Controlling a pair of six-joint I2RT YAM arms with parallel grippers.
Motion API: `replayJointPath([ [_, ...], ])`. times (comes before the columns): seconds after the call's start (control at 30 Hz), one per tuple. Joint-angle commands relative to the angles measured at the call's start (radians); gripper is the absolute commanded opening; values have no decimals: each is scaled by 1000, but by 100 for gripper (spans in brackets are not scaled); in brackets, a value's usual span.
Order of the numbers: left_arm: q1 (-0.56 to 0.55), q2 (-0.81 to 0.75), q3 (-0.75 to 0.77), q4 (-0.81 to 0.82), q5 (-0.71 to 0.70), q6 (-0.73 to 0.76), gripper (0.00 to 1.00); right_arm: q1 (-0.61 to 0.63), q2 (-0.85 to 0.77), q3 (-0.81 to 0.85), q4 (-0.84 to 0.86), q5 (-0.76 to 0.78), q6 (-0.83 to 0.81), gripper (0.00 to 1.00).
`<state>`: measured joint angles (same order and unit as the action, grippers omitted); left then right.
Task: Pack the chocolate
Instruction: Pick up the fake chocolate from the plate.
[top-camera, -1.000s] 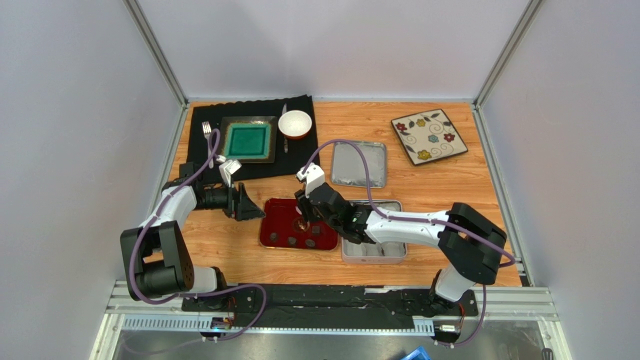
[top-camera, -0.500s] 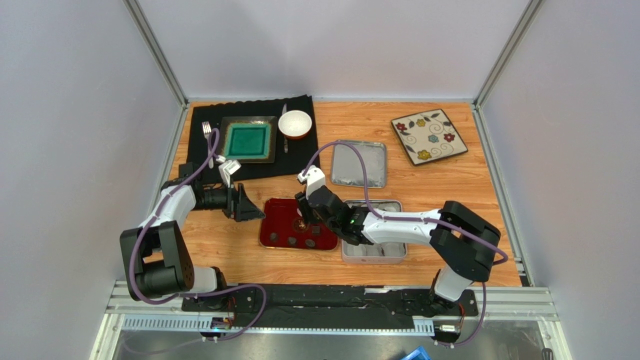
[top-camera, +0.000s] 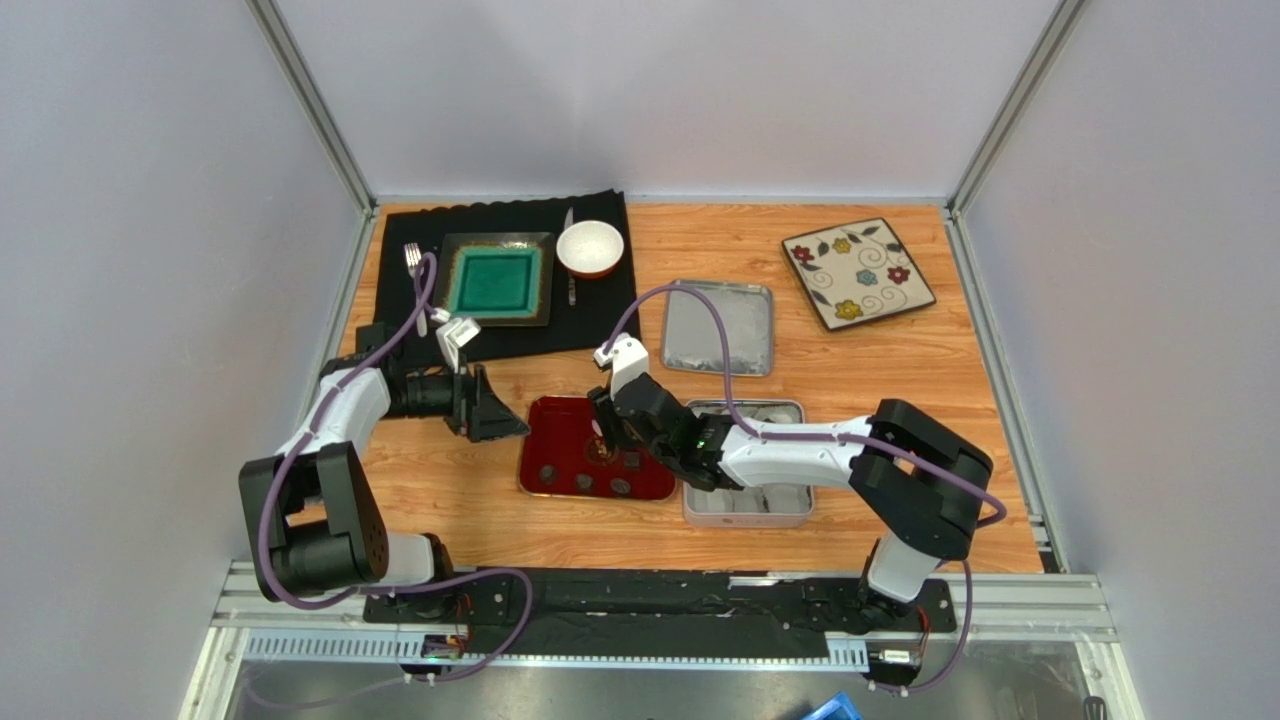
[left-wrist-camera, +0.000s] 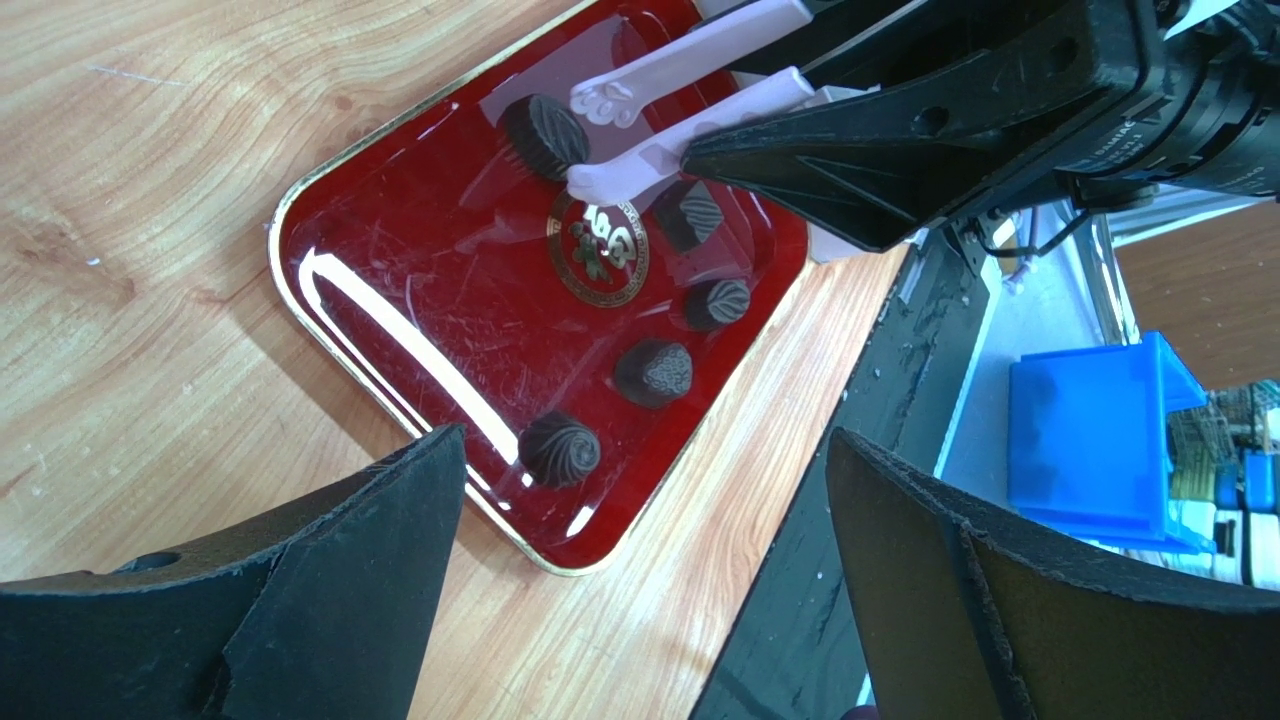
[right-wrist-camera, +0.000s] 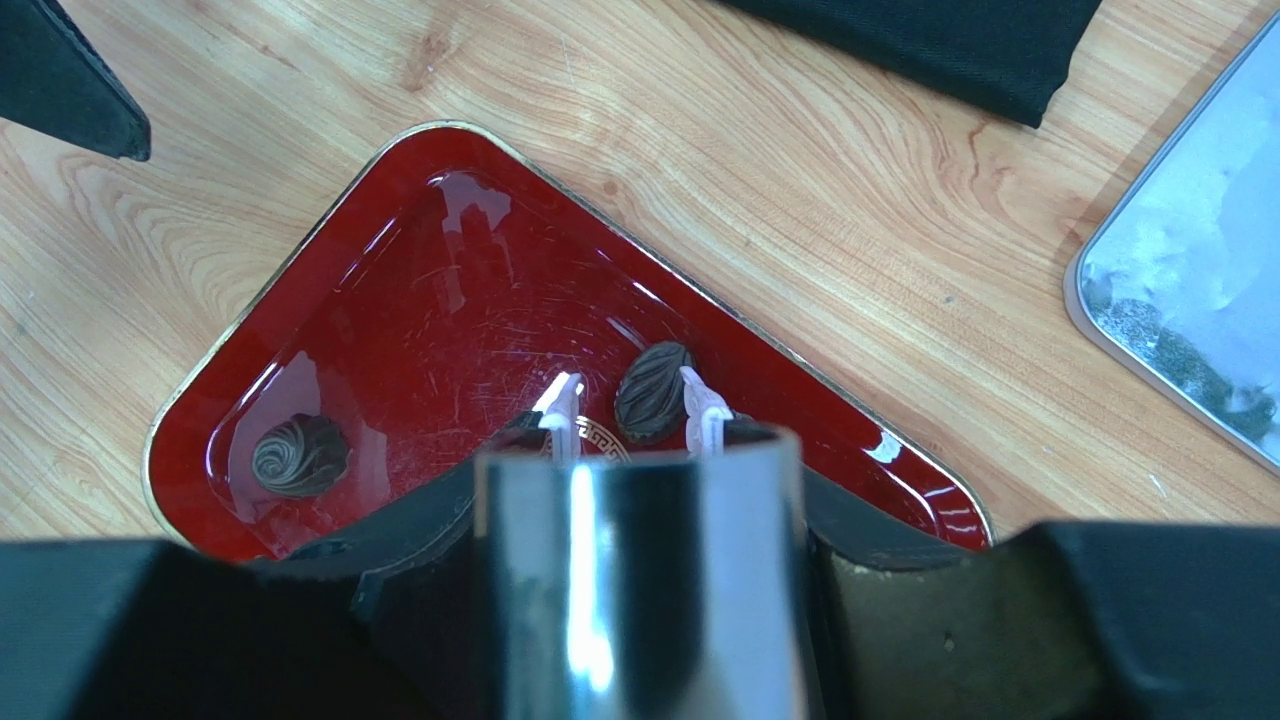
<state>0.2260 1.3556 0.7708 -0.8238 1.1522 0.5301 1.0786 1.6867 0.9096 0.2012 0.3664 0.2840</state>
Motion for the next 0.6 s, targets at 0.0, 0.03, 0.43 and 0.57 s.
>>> replayJointPath([
  [0.0,12,-19,36,-17,41,45,98,-8,8,21,72,32,9,49],
  [0.03,10,-18,38,-18,41,48,98,-9,10,18,75,32,9,49],
  [0.43,13,-7,38,-40,63,73,98,-34,33,35,90,13,-2,48],
  [0.57,15,-7,42,-48,63,80,98,-39,44,35,95,2,4,48],
])
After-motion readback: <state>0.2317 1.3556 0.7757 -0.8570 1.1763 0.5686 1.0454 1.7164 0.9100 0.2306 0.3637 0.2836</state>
